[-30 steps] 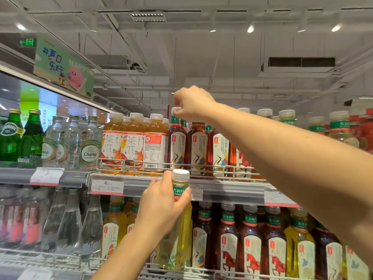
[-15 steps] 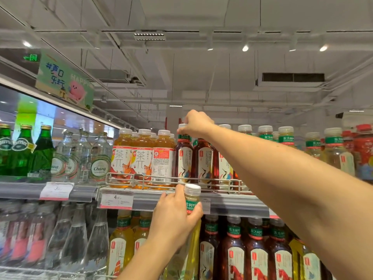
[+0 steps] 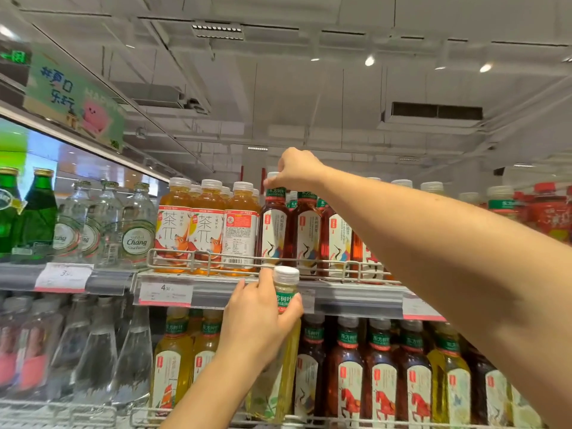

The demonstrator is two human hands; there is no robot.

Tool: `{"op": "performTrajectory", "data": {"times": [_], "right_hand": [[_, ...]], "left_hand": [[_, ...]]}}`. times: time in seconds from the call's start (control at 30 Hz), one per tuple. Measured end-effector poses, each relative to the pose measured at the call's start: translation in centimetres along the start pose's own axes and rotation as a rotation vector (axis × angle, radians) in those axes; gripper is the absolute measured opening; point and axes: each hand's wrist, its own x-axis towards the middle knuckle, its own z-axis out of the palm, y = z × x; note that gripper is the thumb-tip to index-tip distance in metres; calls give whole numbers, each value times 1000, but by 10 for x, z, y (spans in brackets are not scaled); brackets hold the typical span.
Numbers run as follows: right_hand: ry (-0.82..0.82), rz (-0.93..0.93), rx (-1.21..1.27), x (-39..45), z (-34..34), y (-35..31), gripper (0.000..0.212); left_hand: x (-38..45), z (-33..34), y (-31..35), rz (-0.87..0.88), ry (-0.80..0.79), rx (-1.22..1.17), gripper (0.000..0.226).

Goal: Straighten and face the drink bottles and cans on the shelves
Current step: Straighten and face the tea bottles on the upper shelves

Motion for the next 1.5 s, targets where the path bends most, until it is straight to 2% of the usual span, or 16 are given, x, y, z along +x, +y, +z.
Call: {"op": "performTrajectory", "data": {"times": [0.1,0.2,0.3,0.5,0.53,0.6,0.73,0.83,0.93,1.03,1.13,1.27,1.37,1.43,1.5], "right_hand": [[-22,-63,-15,-9,-4,7,49],[21,-138,16,-30,-22,21,59],[73,-163,5,-54,-45,43,47],[243,-173,72,-132,-73,105,17],[217,-169,90,-150,-75,114,14],[61,-135,120,-187,-74,132,17],[-210,-76,248,-250,-58,170,51],[-255,-38,326,-285,-50,191,69],[-178,12,400,-303,-51,208,89],[-64,48,405,-308,-60,229,92],[-20,49,407,-315,-71,244,75],[15,14,420,-313,-93,265,63],[141,44,524,-292,-115,290,54],[235,75,497,-275,-126,304,43],[285,80,458,-257,-131,314,42]], "left_hand": [[0,-1,1,0,-12,14,40],[1,-3,5,2,-27,35,36],[4,-4,7,-33,-35,43,45],[5,4,44,-38,55,-87,30],[5,7,55,-27,73,-102,30],[9,14,78,-9,99,-152,31],[21,28,134,-1,111,-295,35],[29,40,181,23,130,-397,45],[34,54,222,40,88,-499,30],[33,67,255,64,53,-538,32],[32,75,273,78,8,-547,37],[29,75,278,166,-27,-579,35],[27,82,264,218,0,-490,24],[24,93,250,215,-10,-406,19],[24,103,240,207,-29,-311,17]]}}
